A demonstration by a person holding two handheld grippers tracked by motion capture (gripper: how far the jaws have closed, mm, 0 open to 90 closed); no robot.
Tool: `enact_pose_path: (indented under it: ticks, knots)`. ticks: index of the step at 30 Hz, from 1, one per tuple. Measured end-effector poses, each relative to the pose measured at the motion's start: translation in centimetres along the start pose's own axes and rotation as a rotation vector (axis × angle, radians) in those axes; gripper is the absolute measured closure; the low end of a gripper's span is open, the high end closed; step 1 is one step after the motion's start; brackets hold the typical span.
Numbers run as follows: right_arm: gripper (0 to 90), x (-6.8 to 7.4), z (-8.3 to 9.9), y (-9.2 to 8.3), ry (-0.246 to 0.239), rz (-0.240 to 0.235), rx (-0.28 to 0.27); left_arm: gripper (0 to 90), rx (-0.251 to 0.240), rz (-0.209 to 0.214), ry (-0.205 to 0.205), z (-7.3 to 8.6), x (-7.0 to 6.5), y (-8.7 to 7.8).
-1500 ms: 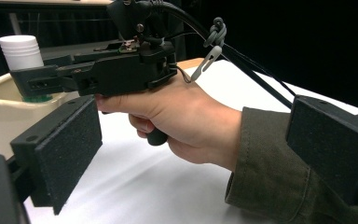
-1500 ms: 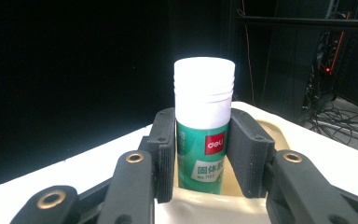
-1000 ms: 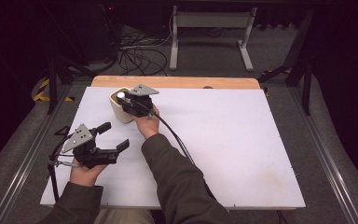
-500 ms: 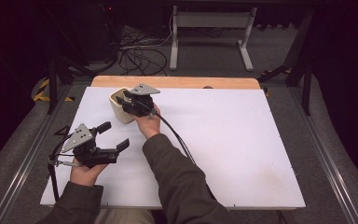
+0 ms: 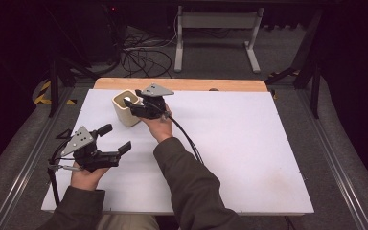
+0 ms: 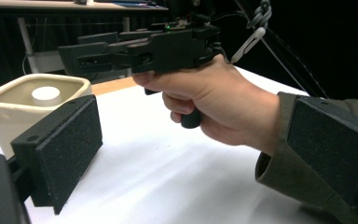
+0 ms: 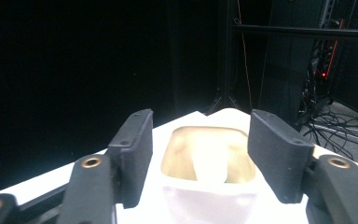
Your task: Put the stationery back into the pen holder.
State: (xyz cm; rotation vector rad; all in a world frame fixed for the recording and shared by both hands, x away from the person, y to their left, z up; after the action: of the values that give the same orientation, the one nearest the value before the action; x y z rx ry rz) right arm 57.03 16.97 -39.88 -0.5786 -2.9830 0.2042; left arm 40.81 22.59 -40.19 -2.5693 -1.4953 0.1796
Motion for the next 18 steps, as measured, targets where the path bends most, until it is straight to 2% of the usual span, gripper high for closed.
enact_pose_path:
  ticks: [12,18]
  knots:
    - [26.2,0.7,-0.4,-2.3,0.015,-0.039,-0.007,4.0,-0.001,-0.001,-0.006,0.1,-0.3,0.0]
    - [22.9,0.3,-0.2,-4.2,0.040,-0.025,-0.009,4.0,0.003,-0.003,-0.001,0.2,-0.4,0.0]
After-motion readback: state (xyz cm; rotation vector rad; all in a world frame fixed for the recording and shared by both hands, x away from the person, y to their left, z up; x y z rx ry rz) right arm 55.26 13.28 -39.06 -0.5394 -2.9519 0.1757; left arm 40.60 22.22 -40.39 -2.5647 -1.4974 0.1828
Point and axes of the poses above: each handheld gripper's, and its own axes: y roughly forward along the jaws, z roughly out of its underside, x roughly to its left, the point moved 9 cm from there along y, roughly forward along the jaws, and after that the axes turned 12 degrees about -z, right-handed, at the moved point
